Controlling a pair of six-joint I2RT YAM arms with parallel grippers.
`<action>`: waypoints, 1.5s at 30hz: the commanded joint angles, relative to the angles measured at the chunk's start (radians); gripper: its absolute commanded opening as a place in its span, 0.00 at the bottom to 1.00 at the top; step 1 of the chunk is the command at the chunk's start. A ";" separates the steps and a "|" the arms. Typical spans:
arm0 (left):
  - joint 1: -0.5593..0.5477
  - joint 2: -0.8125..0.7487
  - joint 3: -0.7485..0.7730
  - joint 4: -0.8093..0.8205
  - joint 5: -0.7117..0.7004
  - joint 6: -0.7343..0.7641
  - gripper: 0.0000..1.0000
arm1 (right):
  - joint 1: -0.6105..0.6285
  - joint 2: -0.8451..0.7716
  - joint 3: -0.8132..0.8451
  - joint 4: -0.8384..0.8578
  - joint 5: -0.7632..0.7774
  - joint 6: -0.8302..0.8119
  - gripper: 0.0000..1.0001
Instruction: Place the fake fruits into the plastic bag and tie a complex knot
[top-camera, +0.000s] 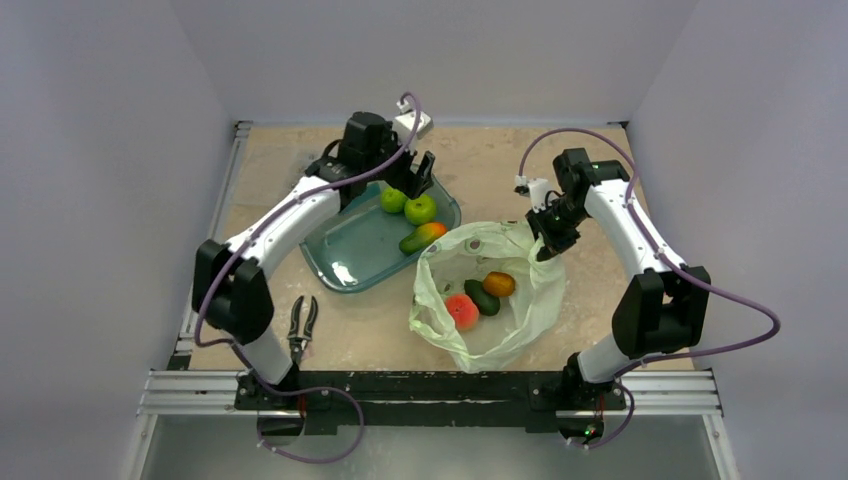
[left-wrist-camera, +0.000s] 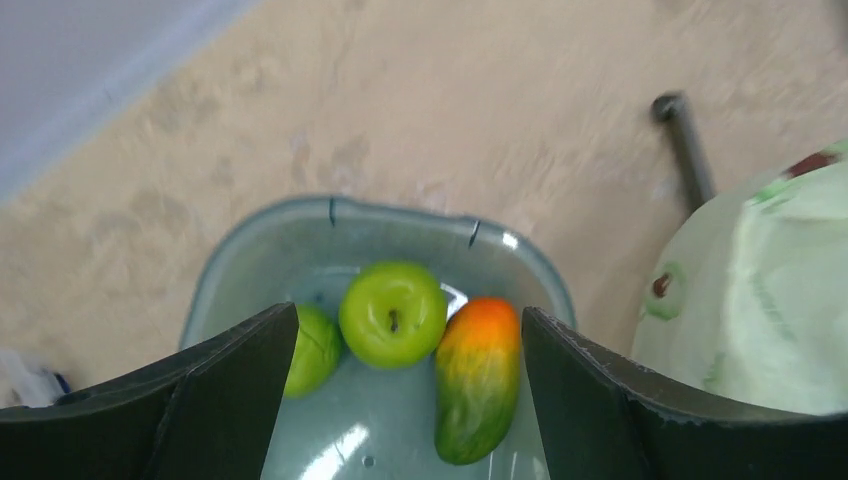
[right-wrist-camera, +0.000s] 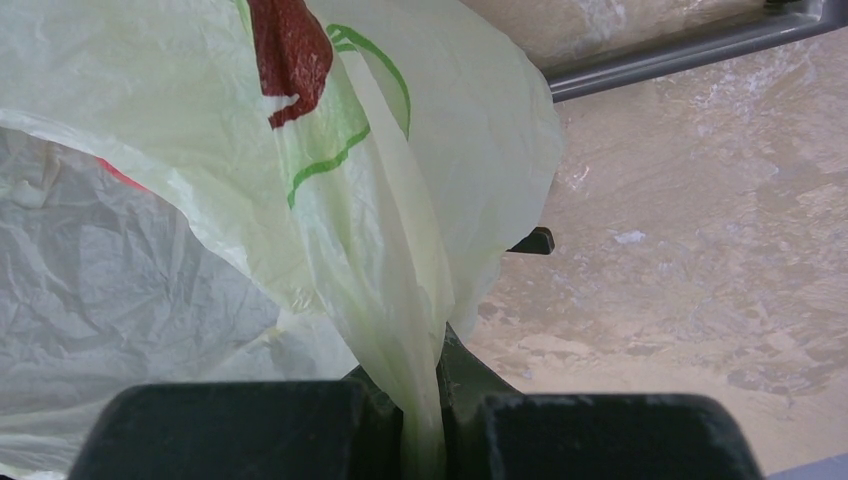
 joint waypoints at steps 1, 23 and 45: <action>0.008 0.101 0.028 -0.095 -0.040 0.033 0.82 | -0.002 -0.004 0.019 -0.014 -0.017 -0.011 0.00; 0.006 0.515 0.284 -0.293 -0.072 0.051 0.85 | 0.000 0.015 0.034 -0.021 -0.007 0.003 0.00; -0.006 0.051 0.106 -0.062 0.220 0.065 0.45 | 0.000 0.014 0.043 -0.021 -0.016 -0.010 0.00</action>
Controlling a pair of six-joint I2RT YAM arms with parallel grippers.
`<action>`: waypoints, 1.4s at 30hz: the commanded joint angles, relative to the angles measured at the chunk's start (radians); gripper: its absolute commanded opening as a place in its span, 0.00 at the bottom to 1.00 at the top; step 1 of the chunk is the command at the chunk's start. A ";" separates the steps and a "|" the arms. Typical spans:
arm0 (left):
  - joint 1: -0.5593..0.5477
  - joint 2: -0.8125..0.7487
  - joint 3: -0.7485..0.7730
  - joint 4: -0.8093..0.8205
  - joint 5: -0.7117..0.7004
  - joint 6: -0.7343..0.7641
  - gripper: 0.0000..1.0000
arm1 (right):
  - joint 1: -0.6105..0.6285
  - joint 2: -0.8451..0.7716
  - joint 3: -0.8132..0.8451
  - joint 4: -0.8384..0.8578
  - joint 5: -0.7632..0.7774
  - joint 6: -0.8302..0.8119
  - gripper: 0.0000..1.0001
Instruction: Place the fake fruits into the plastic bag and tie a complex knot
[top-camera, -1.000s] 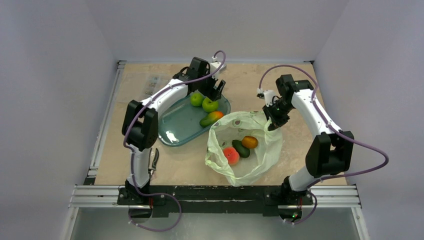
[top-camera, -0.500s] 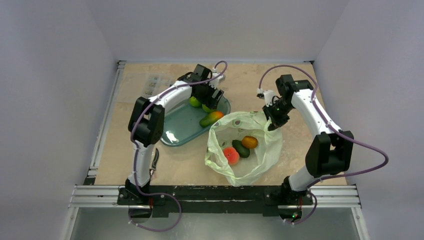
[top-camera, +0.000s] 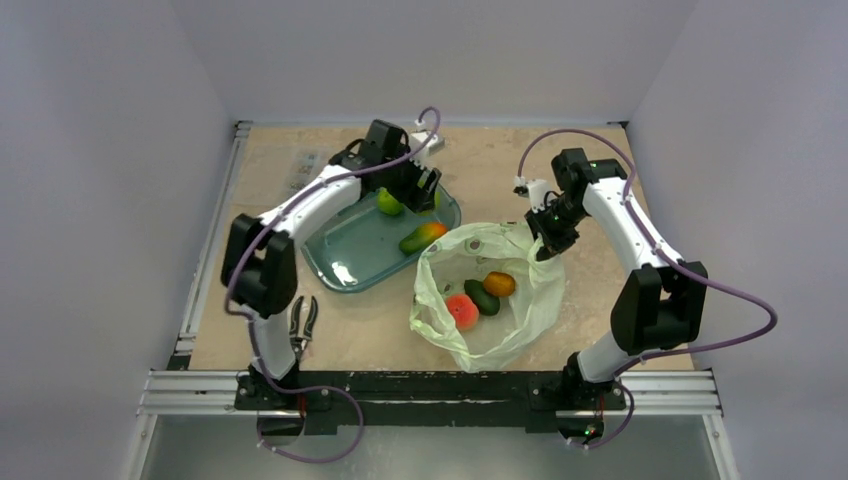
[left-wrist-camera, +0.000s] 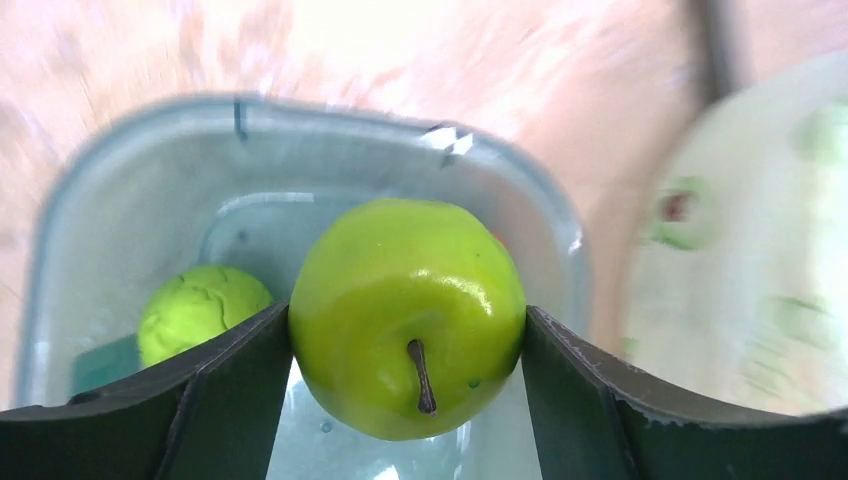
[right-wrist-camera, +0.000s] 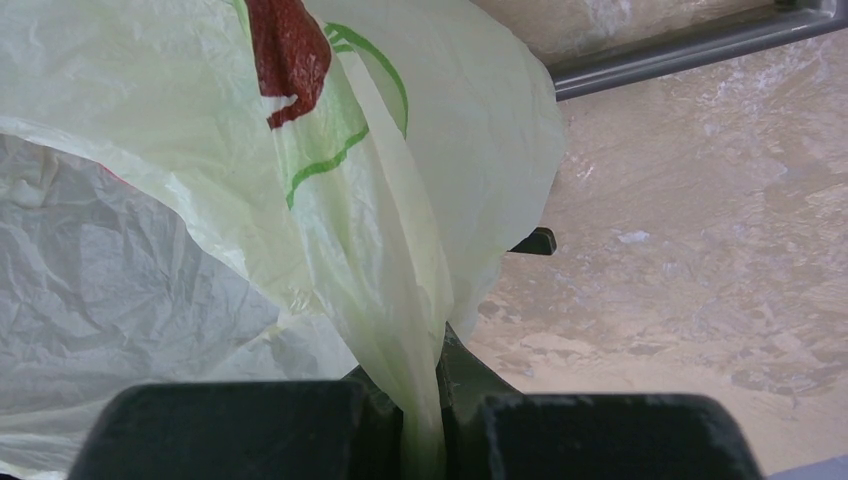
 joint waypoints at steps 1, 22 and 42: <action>-0.041 -0.360 -0.064 0.206 0.287 0.058 0.45 | -0.001 -0.008 0.037 -0.012 -0.014 -0.008 0.00; -0.494 -0.259 -0.241 0.144 0.149 0.770 0.50 | -0.001 -0.056 0.097 -0.015 -0.088 -0.015 0.00; -0.211 -0.577 -0.218 0.332 0.276 0.106 1.00 | -0.002 -0.029 0.079 -0.010 -0.052 -0.004 0.00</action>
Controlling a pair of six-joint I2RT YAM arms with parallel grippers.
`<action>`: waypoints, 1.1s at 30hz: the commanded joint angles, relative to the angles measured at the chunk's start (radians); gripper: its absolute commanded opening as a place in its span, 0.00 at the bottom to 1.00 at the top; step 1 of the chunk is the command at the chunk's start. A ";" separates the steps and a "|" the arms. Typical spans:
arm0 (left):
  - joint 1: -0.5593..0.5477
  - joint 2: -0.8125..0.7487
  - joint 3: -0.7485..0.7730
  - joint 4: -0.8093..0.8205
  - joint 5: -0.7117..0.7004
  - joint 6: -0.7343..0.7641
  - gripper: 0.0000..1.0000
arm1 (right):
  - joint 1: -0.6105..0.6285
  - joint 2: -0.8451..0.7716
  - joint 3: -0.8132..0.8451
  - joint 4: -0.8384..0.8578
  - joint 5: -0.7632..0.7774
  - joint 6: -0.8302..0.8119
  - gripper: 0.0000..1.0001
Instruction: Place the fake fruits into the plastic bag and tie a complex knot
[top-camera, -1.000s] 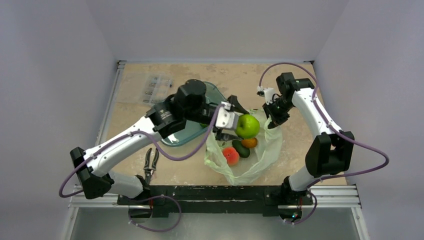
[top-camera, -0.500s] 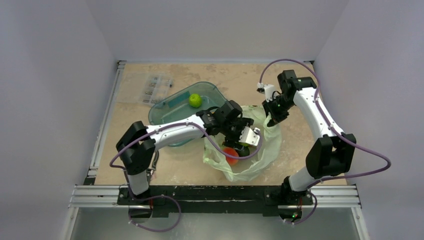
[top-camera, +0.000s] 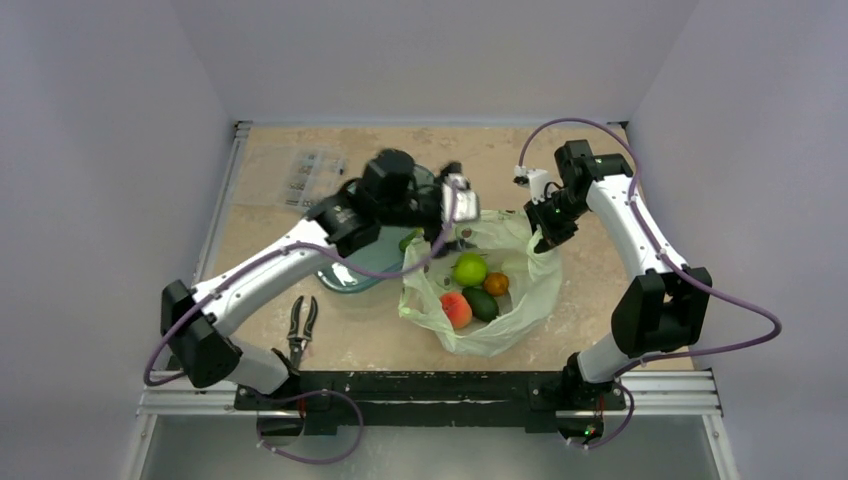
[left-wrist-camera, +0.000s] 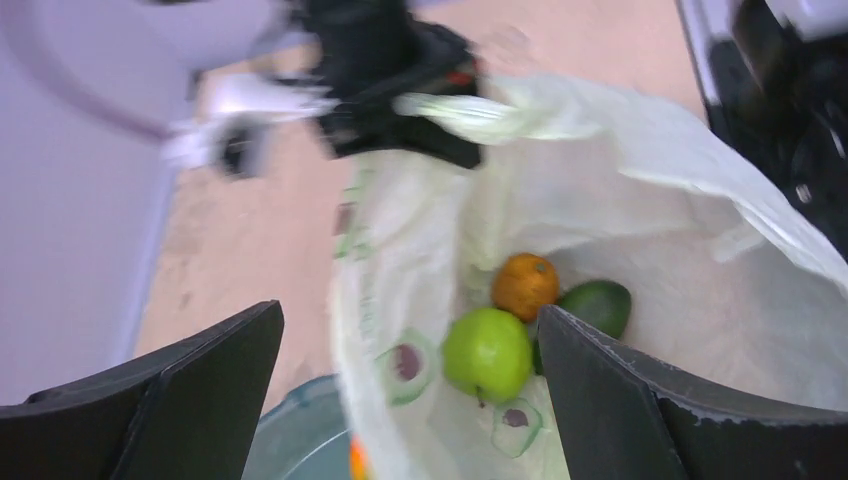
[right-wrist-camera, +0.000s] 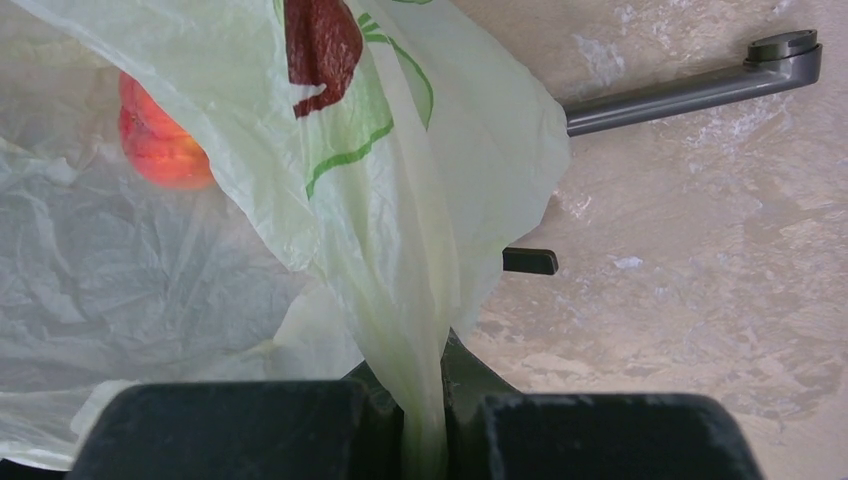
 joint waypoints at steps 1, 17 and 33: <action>0.240 -0.088 0.051 0.132 0.042 -0.464 0.98 | -0.001 -0.017 0.017 -0.006 0.005 -0.001 0.00; 0.478 0.447 0.287 -0.103 -0.383 -0.429 0.83 | -0.002 -0.004 0.012 -0.009 0.014 0.001 0.00; 0.479 0.626 0.408 -0.256 -0.391 -0.442 0.84 | -0.002 0.008 0.029 -0.012 0.029 0.009 0.00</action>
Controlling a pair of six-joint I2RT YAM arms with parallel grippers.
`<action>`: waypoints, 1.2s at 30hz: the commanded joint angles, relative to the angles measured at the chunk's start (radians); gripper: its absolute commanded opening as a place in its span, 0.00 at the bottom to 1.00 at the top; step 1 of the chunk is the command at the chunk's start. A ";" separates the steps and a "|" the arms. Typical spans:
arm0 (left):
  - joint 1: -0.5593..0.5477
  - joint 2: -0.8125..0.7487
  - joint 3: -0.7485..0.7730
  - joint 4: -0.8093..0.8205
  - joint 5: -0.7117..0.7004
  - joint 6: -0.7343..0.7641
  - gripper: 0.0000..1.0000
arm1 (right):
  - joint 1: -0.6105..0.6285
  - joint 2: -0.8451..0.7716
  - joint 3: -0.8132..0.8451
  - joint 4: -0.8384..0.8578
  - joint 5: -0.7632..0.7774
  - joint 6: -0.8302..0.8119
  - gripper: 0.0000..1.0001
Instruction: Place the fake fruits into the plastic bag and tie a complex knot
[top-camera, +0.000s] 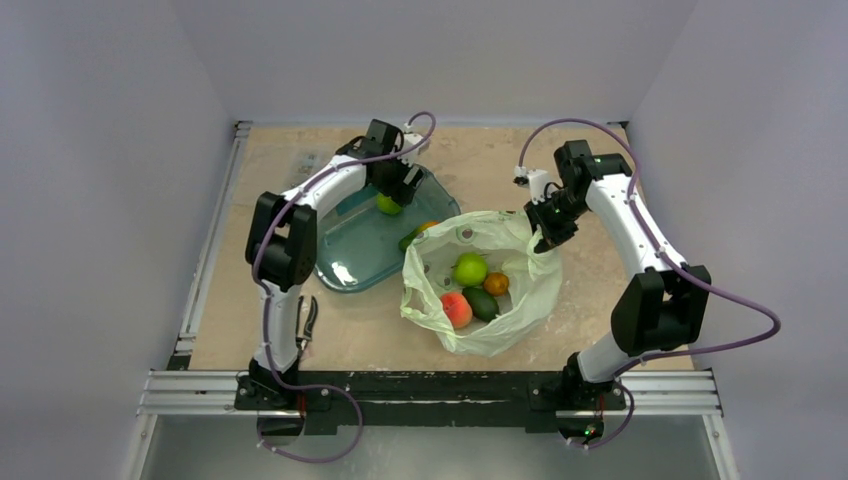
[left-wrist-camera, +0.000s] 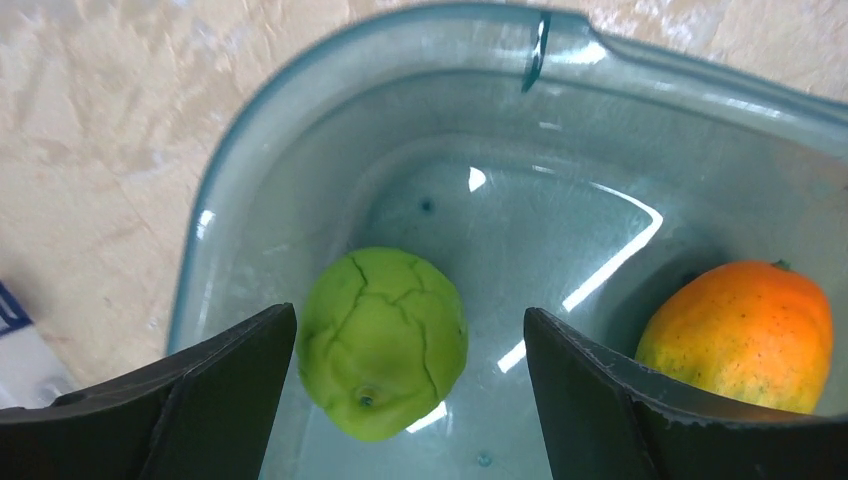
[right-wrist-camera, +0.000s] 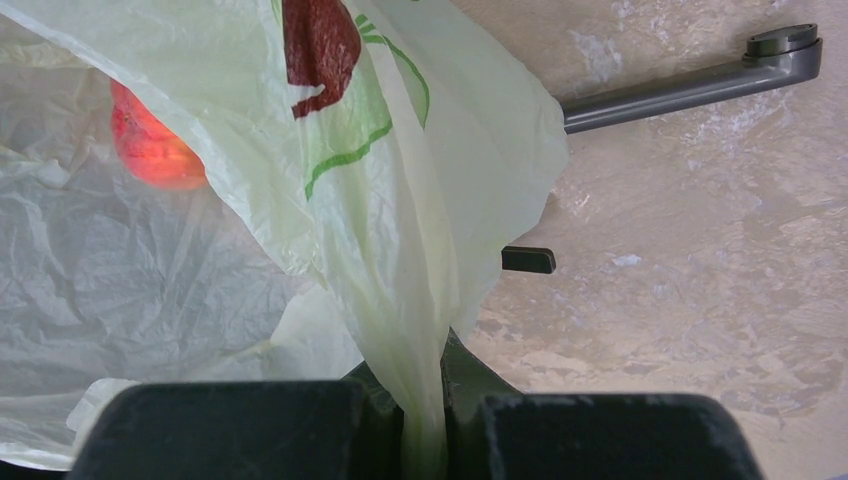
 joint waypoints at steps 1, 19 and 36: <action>0.003 -0.001 0.028 -0.067 -0.003 -0.044 0.84 | -0.002 0.000 0.029 -0.012 0.016 0.007 0.00; 0.003 -0.114 -0.017 -0.071 0.067 -0.092 0.51 | -0.002 0.006 0.046 -0.021 -0.004 0.004 0.00; -0.542 -0.665 -0.388 0.131 0.509 0.491 0.53 | -0.002 -0.021 0.076 -0.004 -0.071 0.001 0.00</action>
